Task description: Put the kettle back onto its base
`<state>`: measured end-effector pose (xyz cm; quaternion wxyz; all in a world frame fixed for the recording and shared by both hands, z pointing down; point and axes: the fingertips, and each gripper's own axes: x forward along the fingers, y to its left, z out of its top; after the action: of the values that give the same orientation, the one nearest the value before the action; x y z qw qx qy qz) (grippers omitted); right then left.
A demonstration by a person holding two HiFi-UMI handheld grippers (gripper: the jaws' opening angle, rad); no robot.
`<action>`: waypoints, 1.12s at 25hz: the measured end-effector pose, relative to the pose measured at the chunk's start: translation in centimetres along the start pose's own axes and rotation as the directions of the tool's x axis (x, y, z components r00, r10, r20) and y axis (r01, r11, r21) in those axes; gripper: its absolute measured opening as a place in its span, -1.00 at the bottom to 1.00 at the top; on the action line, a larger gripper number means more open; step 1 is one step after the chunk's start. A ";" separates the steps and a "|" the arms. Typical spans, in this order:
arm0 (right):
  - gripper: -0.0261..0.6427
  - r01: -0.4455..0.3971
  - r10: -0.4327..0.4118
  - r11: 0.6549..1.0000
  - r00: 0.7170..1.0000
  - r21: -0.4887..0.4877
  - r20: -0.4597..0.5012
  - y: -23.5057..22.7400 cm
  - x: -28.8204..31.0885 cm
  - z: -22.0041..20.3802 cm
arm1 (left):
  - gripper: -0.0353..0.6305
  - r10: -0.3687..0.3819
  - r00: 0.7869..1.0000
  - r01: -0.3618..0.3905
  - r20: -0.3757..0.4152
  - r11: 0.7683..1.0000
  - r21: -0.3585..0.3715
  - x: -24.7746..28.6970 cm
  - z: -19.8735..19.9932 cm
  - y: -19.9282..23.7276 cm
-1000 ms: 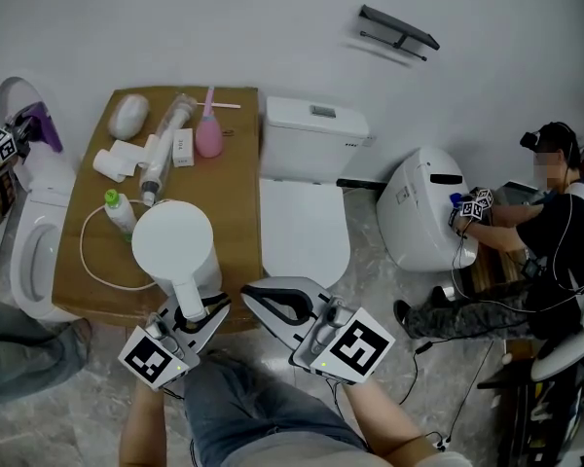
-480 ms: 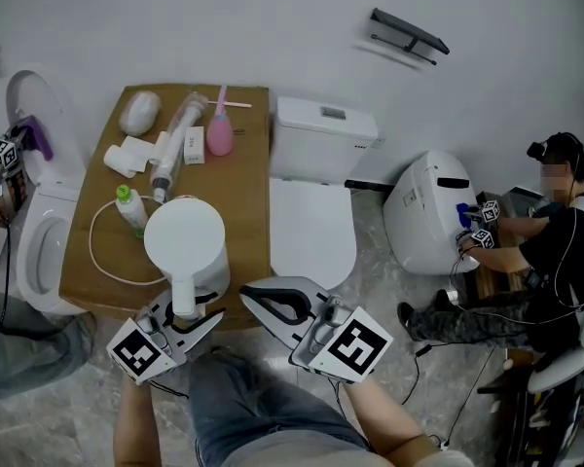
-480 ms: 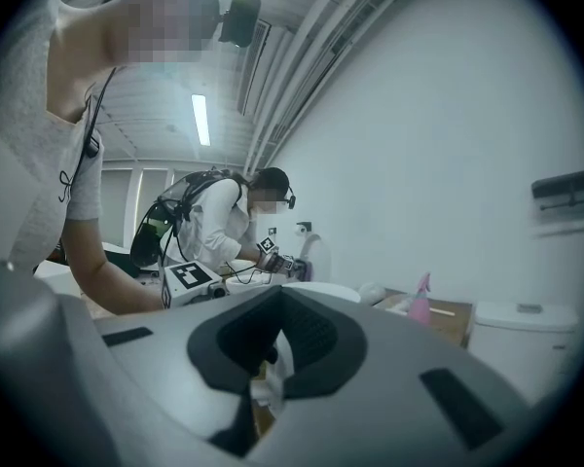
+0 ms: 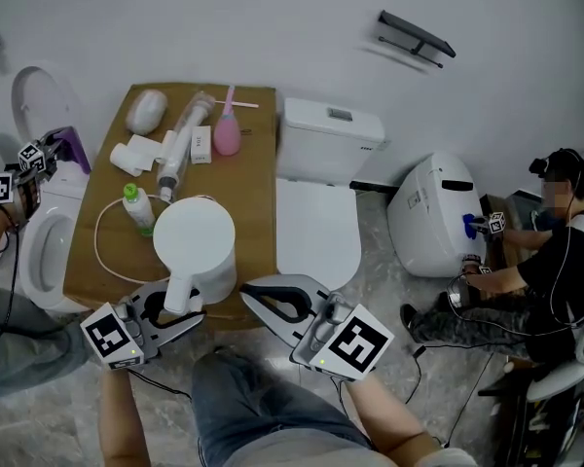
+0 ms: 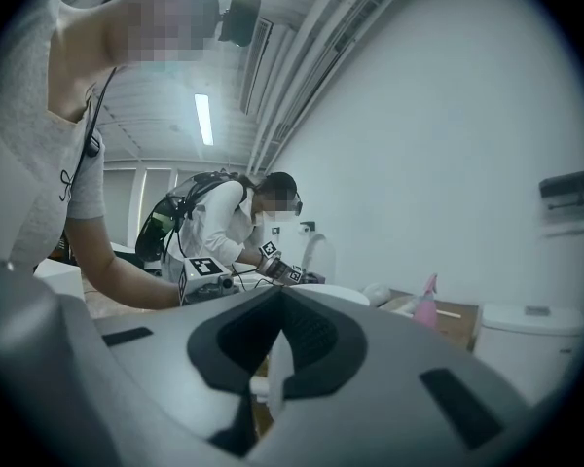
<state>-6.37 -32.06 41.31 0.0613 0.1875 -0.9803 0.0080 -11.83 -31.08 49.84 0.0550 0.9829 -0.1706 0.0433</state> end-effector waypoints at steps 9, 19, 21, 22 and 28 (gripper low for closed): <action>-0.90 -0.032 0.032 0.999 0.999 -0.012 -0.006 0.7 2.0 0.7 | -0.47 0.045 0.999 -0.045 -0.022 0.999 0.022 -3.5 -0.5 0.5; -0.90 -0.070 0.070 0.997 0.998 -0.007 0.001 2.8 3.1 3.1 | -0.83 0.230 0.970 -0.232 0.084 0.972 0.019 -7.6 3.5 -0.1; -0.90 -0.082 0.082 0.997 0.997 -0.004 0.005 3.7 2.8 4.1 | -0.86 0.236 0.966 -0.239 0.101 0.971 0.010 -7.4 5.0 -1.4; -0.90 -0.088 0.088 0.996 0.996 -0.003 0.006 4.2 2.6 4.6 | -0.87 0.241 0.965 -0.243 0.108 0.970 0.008 -7.2 5.8 -2.0; -0.90 -0.104 0.105 0.994 0.993 -0.027 0.057 7.3 0.2 8.3 | -0.87 0.326 0.937 -0.334 0.129 0.942 0.043 -5.5 11.5 -6.0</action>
<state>-10.23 -25.71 33.12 0.0342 0.1353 -0.9902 -0.0061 -14.18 -25.03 37.31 0.0051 0.9424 -0.3345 -0.0017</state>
